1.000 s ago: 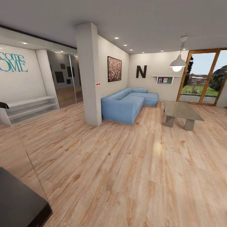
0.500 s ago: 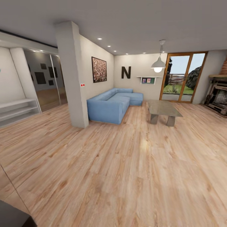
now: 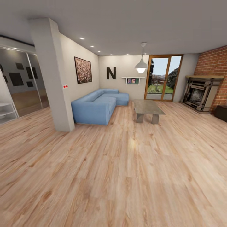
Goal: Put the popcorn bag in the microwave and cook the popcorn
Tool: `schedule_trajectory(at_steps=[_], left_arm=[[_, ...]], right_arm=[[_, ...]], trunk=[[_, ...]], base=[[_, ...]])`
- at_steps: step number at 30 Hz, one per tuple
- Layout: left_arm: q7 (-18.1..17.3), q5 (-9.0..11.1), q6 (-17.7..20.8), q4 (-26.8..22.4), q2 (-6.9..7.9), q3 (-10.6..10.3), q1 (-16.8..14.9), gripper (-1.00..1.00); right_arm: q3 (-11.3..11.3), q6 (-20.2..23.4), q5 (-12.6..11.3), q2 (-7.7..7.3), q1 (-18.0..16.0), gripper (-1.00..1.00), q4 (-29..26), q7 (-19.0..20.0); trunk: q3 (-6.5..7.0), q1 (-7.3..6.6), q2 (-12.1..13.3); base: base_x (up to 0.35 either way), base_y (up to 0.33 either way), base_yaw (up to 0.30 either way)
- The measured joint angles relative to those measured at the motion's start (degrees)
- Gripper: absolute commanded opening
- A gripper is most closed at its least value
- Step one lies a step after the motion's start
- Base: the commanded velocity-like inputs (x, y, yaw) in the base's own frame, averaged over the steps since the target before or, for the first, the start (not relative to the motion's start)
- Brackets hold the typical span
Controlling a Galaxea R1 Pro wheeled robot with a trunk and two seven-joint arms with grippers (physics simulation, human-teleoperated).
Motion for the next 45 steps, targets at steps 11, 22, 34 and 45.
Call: schedule_trajectory(at_steps=[11, 22, 34, 45], left_arm=[[0.3, 0.2, 1.2, 0.1, 0.0, -0.2, 0.0, 1.0], [0.3, 0.1, 1.0, 0.0, 0.0, -0.2, 0.0, 1.0], [0.3, 0.1, -0.3, -0.1, 0.0, 0.0, 0.0, 1.0], [0.3, 0.1, -0.3, -0.1, 0.01, 0.1, 0.0, 1.0]], right_arm=[[0.5, 0.0, 0.7, 0.0, 0.0, 1.0, 0.0, 0.0], [0.5, -0.1, 0.6, 0.11, 0.0, 1.0, 0.0, 0.0], [0.1, 0.0, -0.1, -0.08, 0.0, 1.0, 0.0, 0.0], [0.1, 0.0, -0.3, -0.09, 0.0, 1.0, 0.1, 0.0]], trunk=[[0.09, -0.01, 0.0], [0.09, -0.01, 0.0], [0.2, 0.02, 0.0], [0.42, 0.02, 0.0]], base=[[0.316, 0.0, -0.078], [0.326, 0.0, 0.0], [0.08, 0.0, -0.246], [0.0, 0.0, -0.288]])
